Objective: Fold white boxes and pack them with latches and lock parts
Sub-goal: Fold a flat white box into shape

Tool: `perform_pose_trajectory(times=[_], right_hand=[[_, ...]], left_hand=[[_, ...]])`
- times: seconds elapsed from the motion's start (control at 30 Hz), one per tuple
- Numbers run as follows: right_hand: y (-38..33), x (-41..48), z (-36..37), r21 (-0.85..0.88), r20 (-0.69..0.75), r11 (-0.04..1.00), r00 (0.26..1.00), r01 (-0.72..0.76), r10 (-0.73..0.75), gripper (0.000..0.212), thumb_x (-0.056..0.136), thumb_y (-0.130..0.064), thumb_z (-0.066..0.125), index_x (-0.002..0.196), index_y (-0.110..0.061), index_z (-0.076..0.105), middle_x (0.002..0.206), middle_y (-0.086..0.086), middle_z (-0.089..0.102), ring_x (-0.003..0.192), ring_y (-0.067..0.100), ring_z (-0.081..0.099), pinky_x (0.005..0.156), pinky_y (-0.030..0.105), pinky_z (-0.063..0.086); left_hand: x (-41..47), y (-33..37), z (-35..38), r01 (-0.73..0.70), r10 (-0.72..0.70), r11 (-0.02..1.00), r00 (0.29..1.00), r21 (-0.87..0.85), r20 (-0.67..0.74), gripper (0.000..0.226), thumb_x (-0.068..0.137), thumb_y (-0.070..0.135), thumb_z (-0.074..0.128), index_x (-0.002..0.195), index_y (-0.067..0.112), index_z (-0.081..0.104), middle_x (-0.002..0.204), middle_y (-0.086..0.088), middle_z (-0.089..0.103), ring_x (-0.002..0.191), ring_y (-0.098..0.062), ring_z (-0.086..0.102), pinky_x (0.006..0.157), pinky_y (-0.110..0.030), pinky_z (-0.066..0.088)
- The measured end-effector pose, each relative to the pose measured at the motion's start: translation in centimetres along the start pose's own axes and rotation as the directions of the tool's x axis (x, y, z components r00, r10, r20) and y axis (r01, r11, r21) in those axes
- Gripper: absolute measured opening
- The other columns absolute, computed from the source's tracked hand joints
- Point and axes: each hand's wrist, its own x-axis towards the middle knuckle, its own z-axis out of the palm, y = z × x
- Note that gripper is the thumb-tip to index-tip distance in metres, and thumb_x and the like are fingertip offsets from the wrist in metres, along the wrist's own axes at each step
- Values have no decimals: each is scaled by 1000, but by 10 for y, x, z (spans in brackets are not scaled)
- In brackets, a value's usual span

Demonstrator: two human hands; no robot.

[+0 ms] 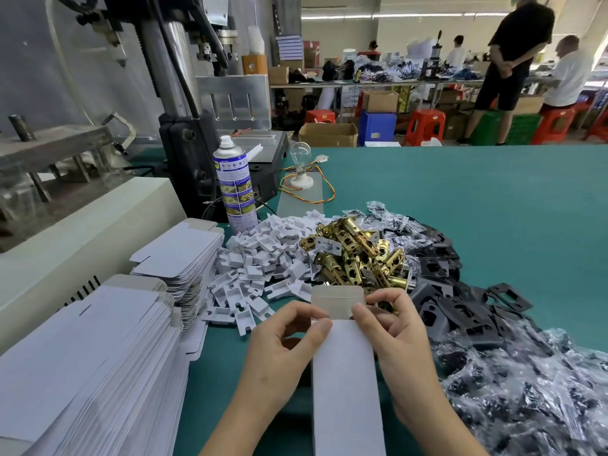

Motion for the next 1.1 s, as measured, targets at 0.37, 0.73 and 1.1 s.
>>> perform_pose_trajectory(times=[0.37,0.73,1.1], right_hand=[[2,0,-2,-98,55,994,997,50,-45,38,76,-48,76,72,-14,59,72,6,57,68,15,50,62,28,43],[0,-1,0,-140,76,988,996,65,-55,30,79,-55,71,84,-26,77,83,4,70,75,12,62,70,32,50],[4,-1,1,-206,139,978,989,-15,44,14,102,-32,63,97,-31,75,95,-2,77,83,10,70,70,26,51]], left_hand=[[-1,0,1,-64,64,998,997,-14,-43,18,82,52,72,91,36,76,111,20,73,107,-7,70,79,-31,60],[-1,3,0,-69,59,987,996,-147,-70,36,84,34,79,117,43,68,100,2,76,107,-13,72,80,-19,57],[0,6,0,-90,90,996,995,7,-40,19,87,50,68,100,44,80,104,9,75,105,-11,68,76,-14,53]])
